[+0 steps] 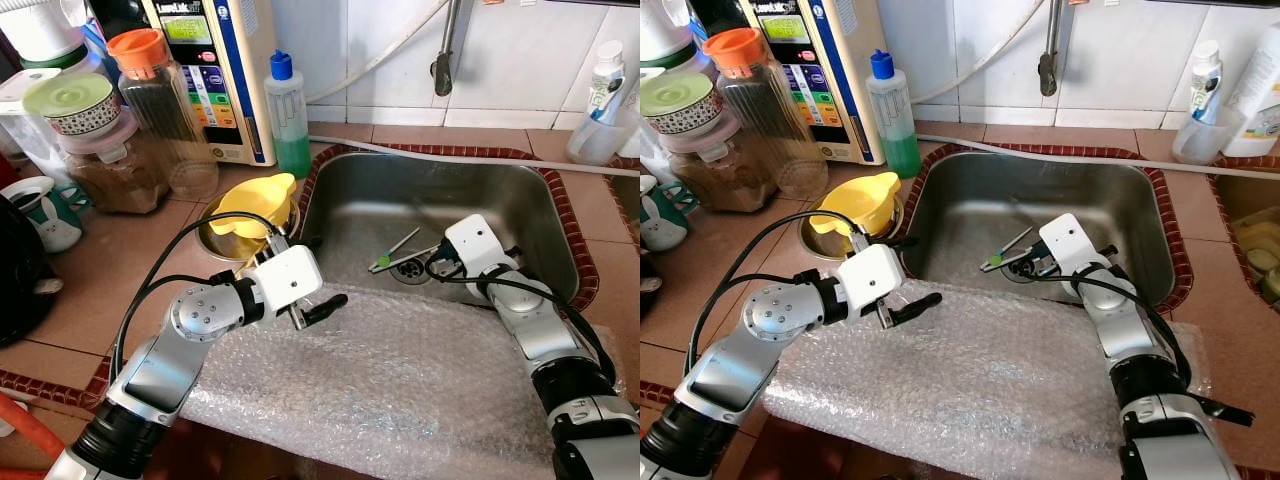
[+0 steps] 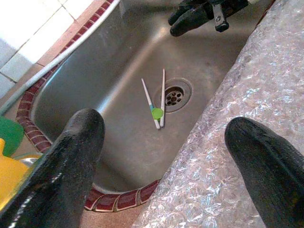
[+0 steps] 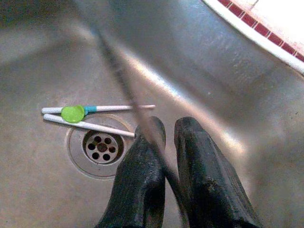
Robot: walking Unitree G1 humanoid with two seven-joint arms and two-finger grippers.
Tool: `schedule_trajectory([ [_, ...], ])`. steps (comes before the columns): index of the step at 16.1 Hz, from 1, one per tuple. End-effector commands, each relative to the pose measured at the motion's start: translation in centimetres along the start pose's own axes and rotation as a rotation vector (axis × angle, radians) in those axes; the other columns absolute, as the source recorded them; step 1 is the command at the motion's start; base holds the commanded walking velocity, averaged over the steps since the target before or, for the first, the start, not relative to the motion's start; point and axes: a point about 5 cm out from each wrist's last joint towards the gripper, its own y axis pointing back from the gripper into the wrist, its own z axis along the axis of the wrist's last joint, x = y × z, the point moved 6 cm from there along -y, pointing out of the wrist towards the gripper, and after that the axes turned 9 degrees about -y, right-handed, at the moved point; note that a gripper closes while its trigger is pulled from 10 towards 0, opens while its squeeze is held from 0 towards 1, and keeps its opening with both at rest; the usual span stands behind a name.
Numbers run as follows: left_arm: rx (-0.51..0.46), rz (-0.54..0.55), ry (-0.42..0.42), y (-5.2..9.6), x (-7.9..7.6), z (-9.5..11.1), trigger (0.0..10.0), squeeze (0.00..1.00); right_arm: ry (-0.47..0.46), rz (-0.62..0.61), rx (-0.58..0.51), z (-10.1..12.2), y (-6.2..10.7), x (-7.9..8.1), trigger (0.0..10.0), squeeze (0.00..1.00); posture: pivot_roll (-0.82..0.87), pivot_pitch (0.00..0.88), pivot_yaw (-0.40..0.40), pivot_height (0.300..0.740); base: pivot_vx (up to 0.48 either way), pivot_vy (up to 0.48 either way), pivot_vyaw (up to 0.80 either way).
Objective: Kitchen organization
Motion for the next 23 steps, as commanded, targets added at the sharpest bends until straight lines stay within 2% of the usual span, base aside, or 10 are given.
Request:
schedule_trajectory([
  [1, -0.005, 0.001, -0.005, 0.2, 0.2, 0.3, 10.0, 1.00, -0.026, 0.009, 0.023, -0.7, 0.2, 0.3, 10.0, 1.00, -0.19, 0.118, 0.143, 0.740, 0.000, 0.000, 0.00],
  [7, 0.022, 0.073, -0.033, 0.5, 1.9, -0.1, 10.0, 1.00, -0.166, 0.061, 0.143, -2.9, 0.3, 0.9, 10.0, 1.00, -0.19, 0.116, 0.146, 0.740, 0.000, 0.000, 0.00],
  [13, 0.019, 0.065, -0.039, 0.5, 1.8, 0.0, 10.0, 1.00, -0.414, 0.084, 0.132, -1.8, 0.1, 1.6, 10.0, 1.00, -0.19, 0.116, 0.146, 0.740, 0.000, 0.000, 0.00],
  [15, 0.017, 0.062, -0.042, 0.4, 1.7, 0.0, 10.0, 1.00, -0.419, 0.079, 0.133, -1.6, 0.1, 1.4, 10.0, 1.00, -0.19, 0.117, 0.146, 0.740, 0.000, 0.000, 0.00],
  [17, 0.017, 0.060, -0.046, 0.4, 1.7, 0.0, 10.0, 1.00, -0.619, 0.074, 0.121, -1.0, -0.2, 1.5, 10.0, 1.00, -0.19, 0.116, 0.146, 0.740, 0.000, 0.000, 0.00],
  [18, 0.018, 0.060, -0.048, 0.4, 1.7, 0.0, 10.0, 1.00, -0.538, 0.060, 0.120, -0.9, -0.2, 1.2, 10.0, 1.00, -0.19, 0.115, 0.145, 0.740, 0.000, 0.000, 0.00],
  [19, 0.020, 0.061, -0.053, 0.4, 1.7, 0.0, 10.0, 1.00, -0.310, 0.000, 0.120, -1.0, -0.1, 0.2, 10.0, 1.00, -0.19, 0.114, 0.145, 0.740, 0.000, 0.000, 0.00],
  [20, 0.020, 0.061, -0.054, 0.4, 1.7, 0.0, 10.0, 1.00, -0.228, -0.016, 0.114, -0.9, -0.1, -0.1, 10.0, 1.00, -0.19, 0.114, 0.145, 0.740, 0.000, 0.000, 0.00],
  [21, 0.020, 0.060, -0.056, 0.4, 1.7, 0.0, 10.0, 1.00, -0.017, 0.022, 0.110, -0.6, 0.0, 0.1, 10.0, 1.00, -0.19, 0.114, 0.145, 0.740, 0.000, 0.000, 0.00],
  [23, 0.019, 0.056, -0.060, 0.4, 1.6, 0.0, 10.0, 1.00, 0.046, 0.071, 0.135, -0.7, 0.1, 0.3, 10.0, 1.00, -0.19, 0.115, 0.144, 0.740, 0.000, 0.000, 0.00],
])
